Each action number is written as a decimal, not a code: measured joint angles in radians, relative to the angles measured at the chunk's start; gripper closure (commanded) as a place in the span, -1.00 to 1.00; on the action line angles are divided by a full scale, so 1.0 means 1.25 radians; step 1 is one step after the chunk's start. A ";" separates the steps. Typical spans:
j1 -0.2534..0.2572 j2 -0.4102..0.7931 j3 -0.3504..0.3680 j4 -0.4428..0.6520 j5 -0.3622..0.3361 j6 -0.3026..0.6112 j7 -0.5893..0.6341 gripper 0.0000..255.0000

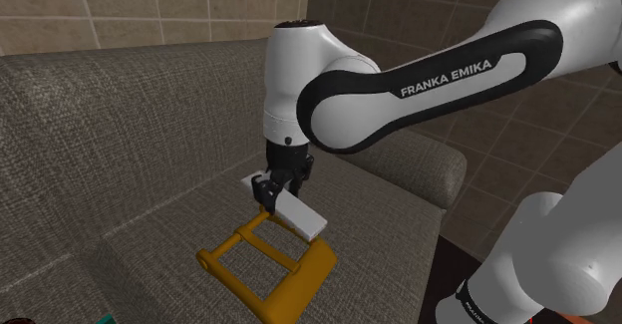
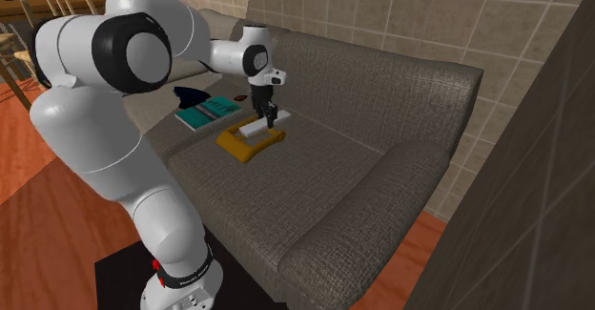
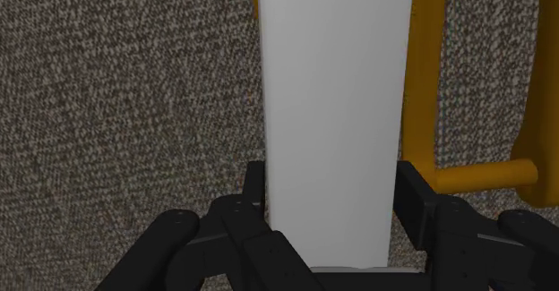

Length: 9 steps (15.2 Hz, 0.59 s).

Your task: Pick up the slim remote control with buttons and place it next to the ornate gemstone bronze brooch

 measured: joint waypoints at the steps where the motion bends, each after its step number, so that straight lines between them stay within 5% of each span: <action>1: 0.005 0.029 0.013 0.030 -0.013 -0.004 0.026 1.00; 9: 0.069 0.241 0.076 0.259 -0.130 -0.052 0.205 1.00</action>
